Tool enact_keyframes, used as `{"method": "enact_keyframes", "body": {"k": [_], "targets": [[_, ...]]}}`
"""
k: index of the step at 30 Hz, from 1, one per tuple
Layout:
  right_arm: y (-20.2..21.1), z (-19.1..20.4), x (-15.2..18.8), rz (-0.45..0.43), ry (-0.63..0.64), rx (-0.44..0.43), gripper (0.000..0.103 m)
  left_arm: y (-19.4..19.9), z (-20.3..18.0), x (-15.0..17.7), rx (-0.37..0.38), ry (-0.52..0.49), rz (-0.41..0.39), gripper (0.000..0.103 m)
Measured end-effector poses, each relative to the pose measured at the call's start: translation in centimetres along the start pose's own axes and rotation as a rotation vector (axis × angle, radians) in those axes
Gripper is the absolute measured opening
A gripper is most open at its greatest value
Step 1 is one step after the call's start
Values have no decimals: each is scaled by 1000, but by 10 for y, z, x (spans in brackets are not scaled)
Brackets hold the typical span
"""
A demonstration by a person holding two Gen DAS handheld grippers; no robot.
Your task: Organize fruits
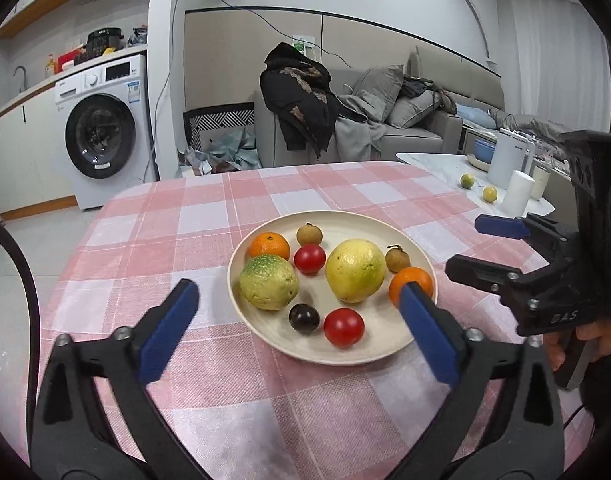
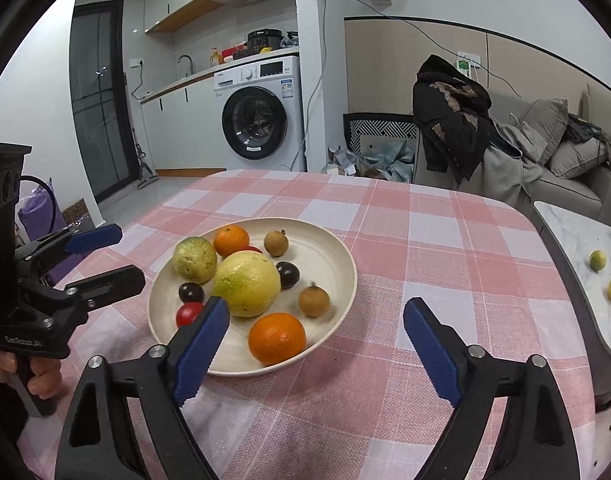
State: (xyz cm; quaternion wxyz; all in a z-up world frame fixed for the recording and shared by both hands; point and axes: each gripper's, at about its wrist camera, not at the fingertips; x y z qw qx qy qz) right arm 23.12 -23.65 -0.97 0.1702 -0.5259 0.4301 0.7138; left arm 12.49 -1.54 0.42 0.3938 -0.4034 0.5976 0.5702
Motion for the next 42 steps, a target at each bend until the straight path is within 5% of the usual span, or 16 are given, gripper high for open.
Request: {"method": "enact_keyframes", "body": {"k": [2,18,42], "targets": [[4,1,-1,-4,-11,-24,102,10,-1,1,4,-13,-19,102],[47,12,8,-113,-8,-147,103,54,-9,21,-6,46,-67,102],[54,19,13,-161,33,-136,103,57,-10,16,4,50,-106,102]]}}
Point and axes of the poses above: each gripper's, at about its wrist camera, not at the fingertips, and y roughly against the way its jaws point, z to its left, x to its underside, and after that the axes turned 9 degrees about -z, right-handed
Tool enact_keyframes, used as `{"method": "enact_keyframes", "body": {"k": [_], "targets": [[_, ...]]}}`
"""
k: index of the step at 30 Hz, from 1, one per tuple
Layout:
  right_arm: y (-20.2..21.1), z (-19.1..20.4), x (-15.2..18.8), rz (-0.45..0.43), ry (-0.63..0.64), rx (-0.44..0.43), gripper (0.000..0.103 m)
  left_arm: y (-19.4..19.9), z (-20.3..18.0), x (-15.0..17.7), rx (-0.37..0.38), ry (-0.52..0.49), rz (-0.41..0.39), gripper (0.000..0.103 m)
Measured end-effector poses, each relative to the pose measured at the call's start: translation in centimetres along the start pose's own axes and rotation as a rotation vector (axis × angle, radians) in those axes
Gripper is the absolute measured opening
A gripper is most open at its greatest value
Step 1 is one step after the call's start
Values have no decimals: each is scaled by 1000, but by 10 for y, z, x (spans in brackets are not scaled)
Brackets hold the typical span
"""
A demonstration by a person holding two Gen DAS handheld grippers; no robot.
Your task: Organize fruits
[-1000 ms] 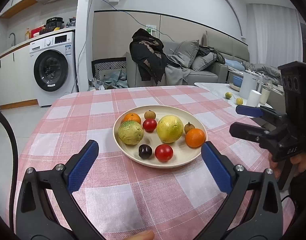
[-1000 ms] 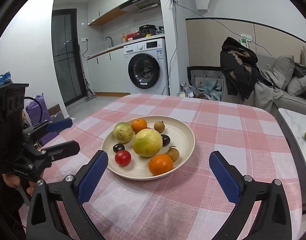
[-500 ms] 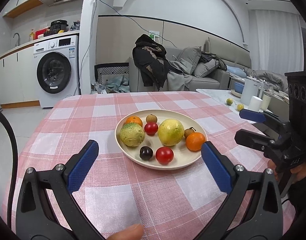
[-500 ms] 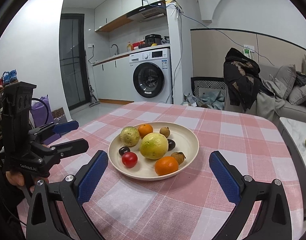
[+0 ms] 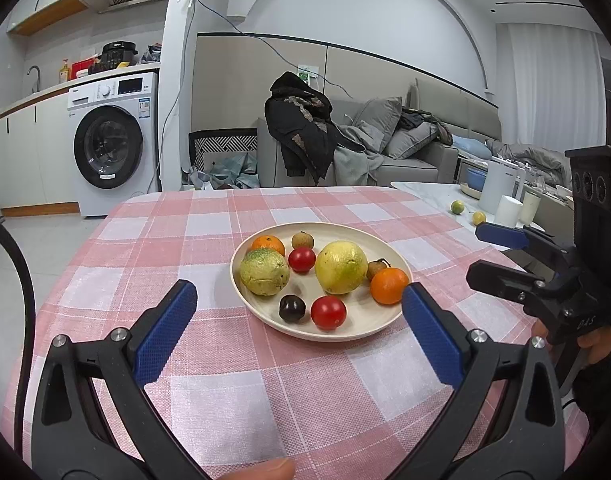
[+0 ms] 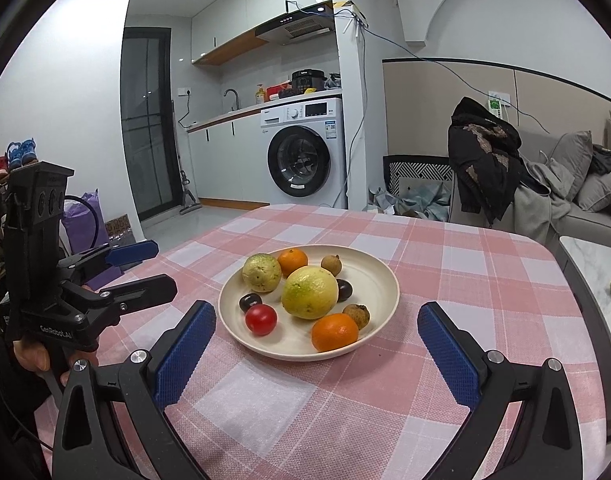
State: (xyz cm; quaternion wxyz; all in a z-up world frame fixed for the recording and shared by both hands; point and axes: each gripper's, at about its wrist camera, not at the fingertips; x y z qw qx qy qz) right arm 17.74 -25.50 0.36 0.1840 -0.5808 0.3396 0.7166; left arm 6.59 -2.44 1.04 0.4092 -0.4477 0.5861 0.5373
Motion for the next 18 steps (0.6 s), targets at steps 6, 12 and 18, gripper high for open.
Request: {"method": "enact_keyframes", "body": {"k": [6,12,18], "targets": [[-2,0,1,2,6,-2,103,3,-3,-1,7,-17,-12,102],[-4,-1,1,4,4,-1,103,7,-6,0,13,-30,-34,102],[-6,-3,1,7,-5,0,103,2,-9,1,11,-39,-15,102]]}}
Point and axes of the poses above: each gripper's, at about its wrist camera, not at the fingertips, and y roughly against the way its jaws point, z to its left, x to its underside, and after that the axes turned 9 degrees about -z, right-handed
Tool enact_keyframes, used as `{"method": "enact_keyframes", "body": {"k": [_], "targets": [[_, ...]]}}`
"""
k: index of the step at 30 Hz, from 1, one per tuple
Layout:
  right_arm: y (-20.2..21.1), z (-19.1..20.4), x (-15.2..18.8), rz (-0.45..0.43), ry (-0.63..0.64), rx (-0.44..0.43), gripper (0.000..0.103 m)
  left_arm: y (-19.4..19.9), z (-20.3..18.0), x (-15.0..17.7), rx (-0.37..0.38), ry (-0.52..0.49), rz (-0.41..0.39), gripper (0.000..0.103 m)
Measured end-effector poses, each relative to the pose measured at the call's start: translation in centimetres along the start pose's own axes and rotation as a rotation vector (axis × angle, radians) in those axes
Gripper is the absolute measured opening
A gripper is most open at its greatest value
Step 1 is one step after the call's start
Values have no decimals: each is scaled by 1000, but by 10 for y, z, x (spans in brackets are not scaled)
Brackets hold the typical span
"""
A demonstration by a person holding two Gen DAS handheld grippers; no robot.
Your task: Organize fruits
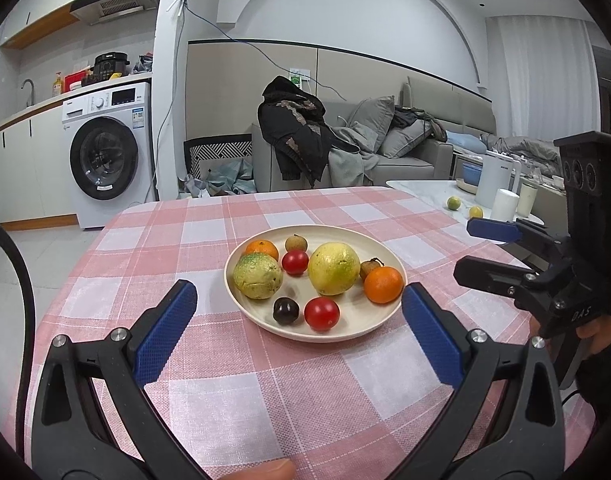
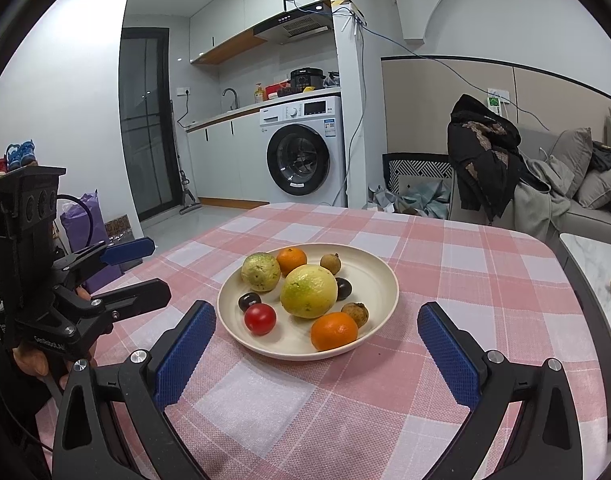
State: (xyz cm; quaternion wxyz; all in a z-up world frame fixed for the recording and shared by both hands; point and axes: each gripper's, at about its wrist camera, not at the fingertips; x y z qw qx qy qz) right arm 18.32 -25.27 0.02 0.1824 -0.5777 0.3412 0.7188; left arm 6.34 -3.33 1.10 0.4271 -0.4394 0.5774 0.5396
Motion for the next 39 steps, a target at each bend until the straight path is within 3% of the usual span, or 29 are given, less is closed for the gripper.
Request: {"method": "enact_keyframes", "body": {"k": [15,39], "targets": [[1,3,1,11,18,6,103,-15,0,4,-27,-9,65,102],[-2,1,2,26,10,2,103,-23,7,5,-42,17,73,102]]}}
Point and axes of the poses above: each gripper's, at about its wrist camera, not at the fingertips, and y roughly against the way its jaws point, z to its left, x to its underside, and after that the axes turned 9 degrees about -z, right-handed
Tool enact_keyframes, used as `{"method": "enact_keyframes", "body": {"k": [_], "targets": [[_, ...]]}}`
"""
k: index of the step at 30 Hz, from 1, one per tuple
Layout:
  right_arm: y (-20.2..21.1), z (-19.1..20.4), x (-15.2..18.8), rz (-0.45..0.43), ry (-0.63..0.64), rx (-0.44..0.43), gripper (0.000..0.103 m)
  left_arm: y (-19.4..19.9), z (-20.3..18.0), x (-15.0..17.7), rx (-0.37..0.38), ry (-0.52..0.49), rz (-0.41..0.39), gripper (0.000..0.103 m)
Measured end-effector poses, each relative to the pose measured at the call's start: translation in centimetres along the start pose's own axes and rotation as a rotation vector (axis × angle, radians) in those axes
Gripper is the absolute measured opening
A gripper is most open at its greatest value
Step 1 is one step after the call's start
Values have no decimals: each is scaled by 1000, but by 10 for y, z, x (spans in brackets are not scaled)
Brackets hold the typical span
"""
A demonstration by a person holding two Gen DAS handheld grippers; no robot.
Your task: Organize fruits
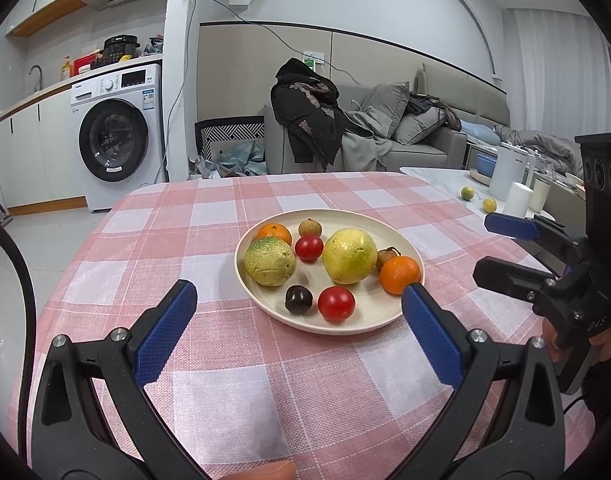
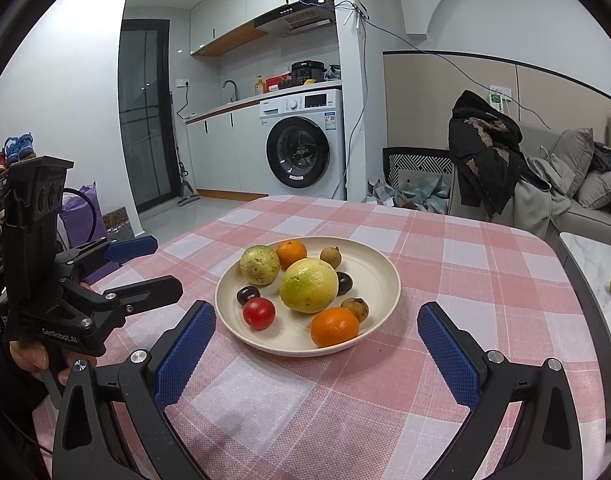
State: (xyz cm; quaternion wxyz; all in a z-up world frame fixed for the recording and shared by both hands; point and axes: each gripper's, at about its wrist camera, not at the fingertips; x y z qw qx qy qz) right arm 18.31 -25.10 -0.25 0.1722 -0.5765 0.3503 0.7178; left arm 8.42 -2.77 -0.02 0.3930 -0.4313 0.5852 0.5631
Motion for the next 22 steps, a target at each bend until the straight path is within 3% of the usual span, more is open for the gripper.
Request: {"method": "enact_keyframes", "body": {"k": [11,22], "targets": [[2,1,0,-7,2,-5,103,-1,-8,2,6,-40,13,102],[3,-2,-1,-4,-21,-12,103,2,1,2,7,0,8,102]]}}
Point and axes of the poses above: each gripper's, at about its wrist camera, not at the fingertips, and y roughly against the way its jaws point, z to its left, x to its underside, and after that the axes turned 9 degrees about -z, right-handed
